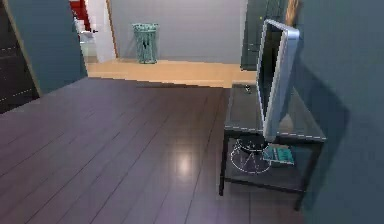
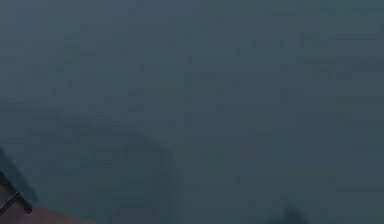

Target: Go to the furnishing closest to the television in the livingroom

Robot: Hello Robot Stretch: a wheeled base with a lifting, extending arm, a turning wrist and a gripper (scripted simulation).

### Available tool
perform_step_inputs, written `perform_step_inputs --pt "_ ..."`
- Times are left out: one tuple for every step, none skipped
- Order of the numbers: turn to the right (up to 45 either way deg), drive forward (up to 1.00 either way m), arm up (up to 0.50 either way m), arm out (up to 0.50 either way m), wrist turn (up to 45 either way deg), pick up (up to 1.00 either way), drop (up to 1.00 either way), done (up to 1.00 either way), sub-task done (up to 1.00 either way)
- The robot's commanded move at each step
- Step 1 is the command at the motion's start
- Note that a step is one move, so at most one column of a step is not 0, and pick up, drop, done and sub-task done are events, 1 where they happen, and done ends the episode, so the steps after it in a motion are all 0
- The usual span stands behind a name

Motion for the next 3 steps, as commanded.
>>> perform_step_inputs --pt "0.0 0.50 0.00 0.00 0.0 0.00 0.00 0.00 0.00" --pt "27.0 0.00 0.00 0.00 0.0 0.00 0.00 0.00 0.00" --pt "0.0 0.00 0.00 0.00 0.0 0.00 0.00 1.00 0.00"
